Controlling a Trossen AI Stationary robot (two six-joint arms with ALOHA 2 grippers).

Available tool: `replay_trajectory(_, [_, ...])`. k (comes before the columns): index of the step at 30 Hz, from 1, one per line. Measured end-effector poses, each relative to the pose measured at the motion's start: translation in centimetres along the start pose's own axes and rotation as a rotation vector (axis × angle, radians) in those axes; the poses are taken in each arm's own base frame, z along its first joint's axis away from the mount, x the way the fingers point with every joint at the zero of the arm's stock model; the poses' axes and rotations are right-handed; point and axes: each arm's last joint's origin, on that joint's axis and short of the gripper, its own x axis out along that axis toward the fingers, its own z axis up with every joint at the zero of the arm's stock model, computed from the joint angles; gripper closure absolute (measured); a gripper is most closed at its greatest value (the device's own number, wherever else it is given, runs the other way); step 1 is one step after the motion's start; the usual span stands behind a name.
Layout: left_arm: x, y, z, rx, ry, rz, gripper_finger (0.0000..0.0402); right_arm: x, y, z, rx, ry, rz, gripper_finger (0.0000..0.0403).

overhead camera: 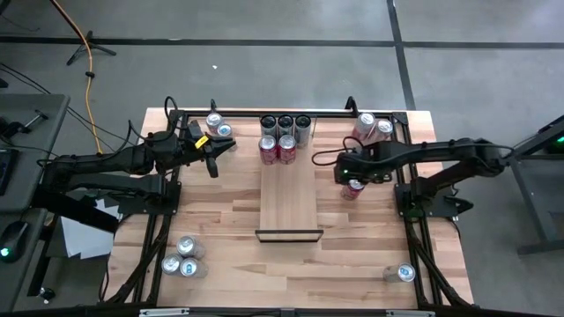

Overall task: Place canned beverage on shelf
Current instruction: Put the red-white soda can on the shelf aligned with the other red-white soda can

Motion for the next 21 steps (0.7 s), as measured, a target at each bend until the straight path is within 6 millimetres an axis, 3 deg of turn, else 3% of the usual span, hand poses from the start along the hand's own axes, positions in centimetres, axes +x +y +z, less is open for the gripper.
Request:
replay_trajectory(12, [0.0, 0.0, 0.0, 0.002, 0.001, -0.002, 0.0398, 2.2, 1.0, -0.2, -0.023, 0.037, -0.102, 0.004])
replay_trajectory(21, [0.0, 0.0, 0.0, 0.002, 0.001, -0.002, 0.0398, 2.5, 1.3, -0.1, -0.076, 0.023, -0.101, 0.0041])
